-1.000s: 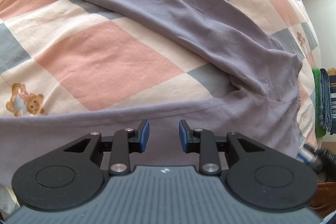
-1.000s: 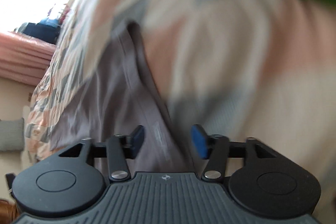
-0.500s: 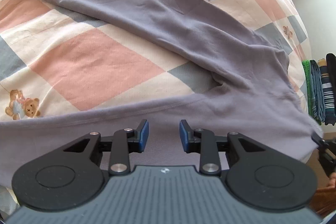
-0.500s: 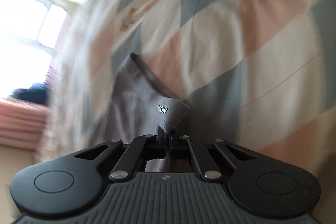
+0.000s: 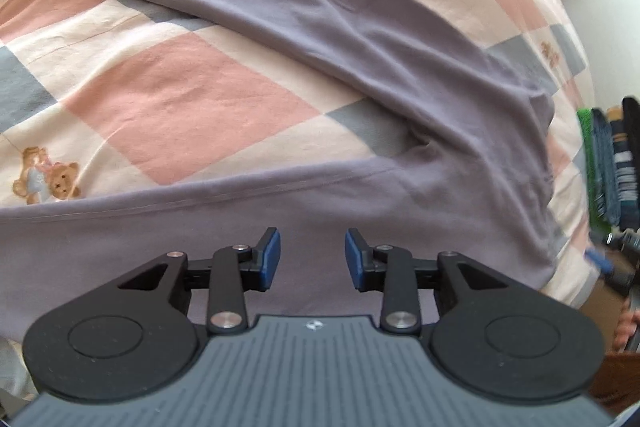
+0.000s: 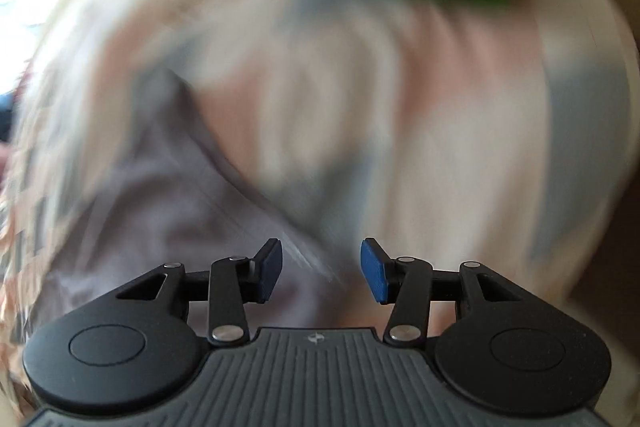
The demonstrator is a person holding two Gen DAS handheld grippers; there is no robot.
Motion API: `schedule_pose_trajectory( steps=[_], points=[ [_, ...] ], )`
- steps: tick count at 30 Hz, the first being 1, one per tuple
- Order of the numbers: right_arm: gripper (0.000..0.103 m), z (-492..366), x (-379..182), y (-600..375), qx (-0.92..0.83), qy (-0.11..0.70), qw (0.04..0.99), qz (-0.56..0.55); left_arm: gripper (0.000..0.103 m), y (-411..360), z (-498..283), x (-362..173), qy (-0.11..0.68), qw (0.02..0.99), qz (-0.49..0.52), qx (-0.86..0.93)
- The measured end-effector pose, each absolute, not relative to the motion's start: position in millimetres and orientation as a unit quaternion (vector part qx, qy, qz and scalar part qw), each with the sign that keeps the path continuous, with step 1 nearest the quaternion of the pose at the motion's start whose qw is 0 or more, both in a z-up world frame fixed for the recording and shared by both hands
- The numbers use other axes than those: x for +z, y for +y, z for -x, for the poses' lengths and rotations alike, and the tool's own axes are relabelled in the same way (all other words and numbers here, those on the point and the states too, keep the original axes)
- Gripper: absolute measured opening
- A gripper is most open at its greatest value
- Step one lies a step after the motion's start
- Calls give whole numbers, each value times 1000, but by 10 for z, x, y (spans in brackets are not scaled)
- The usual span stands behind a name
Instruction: Fold clothes
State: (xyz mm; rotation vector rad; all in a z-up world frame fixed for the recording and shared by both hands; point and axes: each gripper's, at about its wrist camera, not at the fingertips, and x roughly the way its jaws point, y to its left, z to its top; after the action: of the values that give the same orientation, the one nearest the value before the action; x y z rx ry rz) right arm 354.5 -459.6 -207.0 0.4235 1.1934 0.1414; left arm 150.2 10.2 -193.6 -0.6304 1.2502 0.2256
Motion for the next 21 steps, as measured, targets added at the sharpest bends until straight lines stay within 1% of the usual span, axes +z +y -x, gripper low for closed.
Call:
schedule_pose_trajectory(
  steps=[2, 4, 5, 10, 14, 17, 20, 21],
  points=[
    [48, -3911, -1995, -4496, 127, 538, 806, -211, 30, 117, -1631, -1911, 565, 769, 283, 94],
    [47, -4294, -2071, -4347, 186, 535, 786, -247, 30, 154, -1795, -1872, 555, 779, 278, 85],
    [45, -4479, -2125, -4279, 206, 533, 778, -262, 30, 182, -1876, -1845, 549, 785, 275, 84],
    [45, -5326, -2547, -4037, 205, 548, 759, -286, 30, 372, -2198, -1770, 528, 801, 265, 94],
    [44, -5612, -2856, -3985, 212, 567, 735, -304, 30, 501, -2320, -1819, 532, 798, 263, 107],
    [30, -5706, -3009, -3909, 261, 583, 696, -328, 30, 552, -2358, -1927, 547, 785, 268, 113],
    [9, -5754, -3143, -3844, 289, 592, 677, -328, 30, 579, -2367, -2024, 559, 774, 274, 114],
    [7, -5753, -3149, -3848, 299, 584, 678, -330, 30, 580, -2363, -2046, 561, 772, 276, 114]
  ],
)
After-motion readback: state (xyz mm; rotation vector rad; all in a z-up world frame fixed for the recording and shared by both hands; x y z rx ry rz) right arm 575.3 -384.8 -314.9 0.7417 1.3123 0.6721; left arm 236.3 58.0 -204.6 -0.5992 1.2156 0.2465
